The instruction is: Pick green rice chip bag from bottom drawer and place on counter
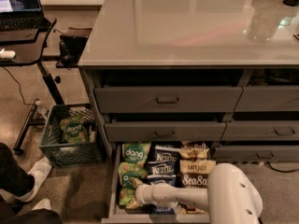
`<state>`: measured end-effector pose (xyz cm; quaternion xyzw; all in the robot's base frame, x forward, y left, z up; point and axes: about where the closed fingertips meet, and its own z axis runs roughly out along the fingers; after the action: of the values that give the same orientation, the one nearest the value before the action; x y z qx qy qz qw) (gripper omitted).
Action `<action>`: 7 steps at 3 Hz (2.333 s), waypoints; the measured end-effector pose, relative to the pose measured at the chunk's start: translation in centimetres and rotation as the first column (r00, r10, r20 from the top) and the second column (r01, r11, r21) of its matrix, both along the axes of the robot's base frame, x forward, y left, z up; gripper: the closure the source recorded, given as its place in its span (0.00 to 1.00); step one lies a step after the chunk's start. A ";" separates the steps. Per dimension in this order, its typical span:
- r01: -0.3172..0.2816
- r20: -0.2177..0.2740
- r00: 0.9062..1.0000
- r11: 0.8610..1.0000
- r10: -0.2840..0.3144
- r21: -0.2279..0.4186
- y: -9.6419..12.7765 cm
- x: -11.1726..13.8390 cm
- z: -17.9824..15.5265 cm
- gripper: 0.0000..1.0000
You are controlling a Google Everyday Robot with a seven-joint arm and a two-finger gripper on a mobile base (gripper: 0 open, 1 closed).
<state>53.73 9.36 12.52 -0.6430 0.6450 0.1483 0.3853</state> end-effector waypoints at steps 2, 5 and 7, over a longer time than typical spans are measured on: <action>0.000 0.000 1.000 1.000 0.000 0.000 0.0 0.0 0.0 1.00; -0.117 0.084 0.991 0.975 0.103 0.190 -1.1 1.8 11.7 1.00; -0.244 0.061 0.970 0.930 0.237 0.275 -0.6 -0.8 15.5 1.00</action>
Offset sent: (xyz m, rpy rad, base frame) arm 0.0000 0.0000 0.0000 0.0000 0.0000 0.0000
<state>52.94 8.76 28.05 -0.6580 0.5286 0.2756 0.4601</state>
